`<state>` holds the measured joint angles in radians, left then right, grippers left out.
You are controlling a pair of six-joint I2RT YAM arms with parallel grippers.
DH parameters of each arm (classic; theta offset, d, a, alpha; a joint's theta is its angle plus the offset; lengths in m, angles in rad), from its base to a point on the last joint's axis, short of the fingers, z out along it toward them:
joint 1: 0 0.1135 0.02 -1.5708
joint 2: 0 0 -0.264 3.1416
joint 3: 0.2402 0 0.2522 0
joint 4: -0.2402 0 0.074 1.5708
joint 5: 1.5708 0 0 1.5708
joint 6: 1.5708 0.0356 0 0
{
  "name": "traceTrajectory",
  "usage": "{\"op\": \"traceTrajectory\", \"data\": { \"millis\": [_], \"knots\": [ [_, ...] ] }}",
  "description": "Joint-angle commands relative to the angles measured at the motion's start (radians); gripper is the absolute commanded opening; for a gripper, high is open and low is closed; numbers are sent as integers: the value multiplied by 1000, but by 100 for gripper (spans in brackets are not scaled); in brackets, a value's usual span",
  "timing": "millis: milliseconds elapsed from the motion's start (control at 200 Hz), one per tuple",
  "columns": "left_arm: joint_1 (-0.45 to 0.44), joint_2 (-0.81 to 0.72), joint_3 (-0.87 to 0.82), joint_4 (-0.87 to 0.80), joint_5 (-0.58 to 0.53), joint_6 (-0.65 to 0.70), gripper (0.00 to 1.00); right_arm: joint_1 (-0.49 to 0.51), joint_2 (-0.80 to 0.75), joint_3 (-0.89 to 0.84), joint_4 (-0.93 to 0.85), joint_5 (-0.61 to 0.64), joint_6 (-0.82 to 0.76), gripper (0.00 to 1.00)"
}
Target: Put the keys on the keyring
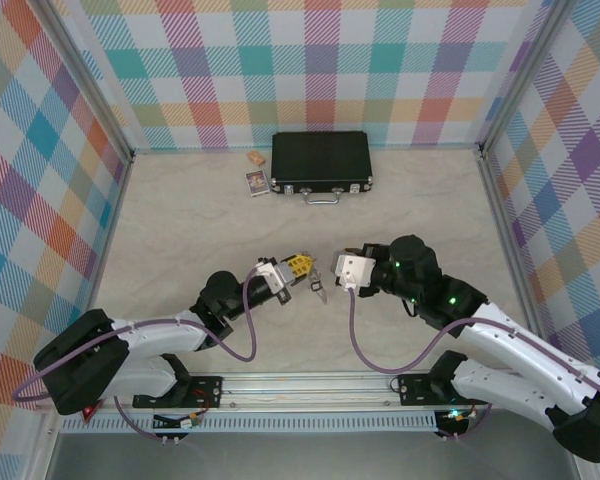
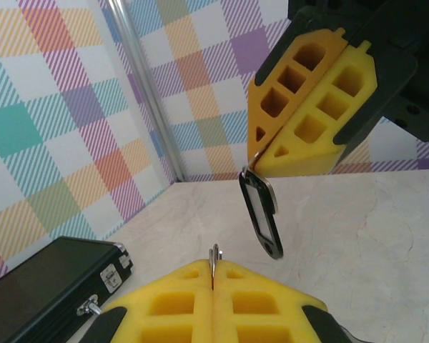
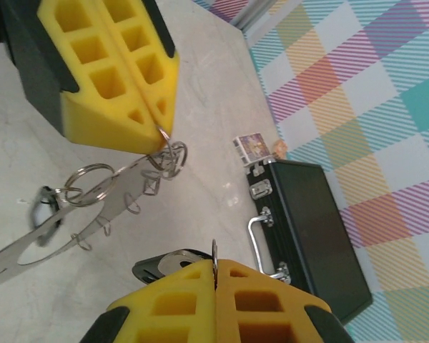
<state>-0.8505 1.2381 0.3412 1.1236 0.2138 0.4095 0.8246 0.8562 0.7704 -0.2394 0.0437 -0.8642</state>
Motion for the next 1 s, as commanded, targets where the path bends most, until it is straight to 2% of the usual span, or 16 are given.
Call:
{"op": "traceTrajectory", "data": {
  "millis": [0, 395, 995],
  "knots": [
    [-13, 15, 18, 130, 26, 15, 0, 11, 6, 57, -50, -44, 50, 0],
    [-26, 10, 1, 133, 8, 57, 0, 60, 101, 148, -127, -22, 79, 0],
    [-32, -36, -6, 100, 1, 59, 0, 89, 132, 167, -101, 35, 115, 0]
  ]
}}
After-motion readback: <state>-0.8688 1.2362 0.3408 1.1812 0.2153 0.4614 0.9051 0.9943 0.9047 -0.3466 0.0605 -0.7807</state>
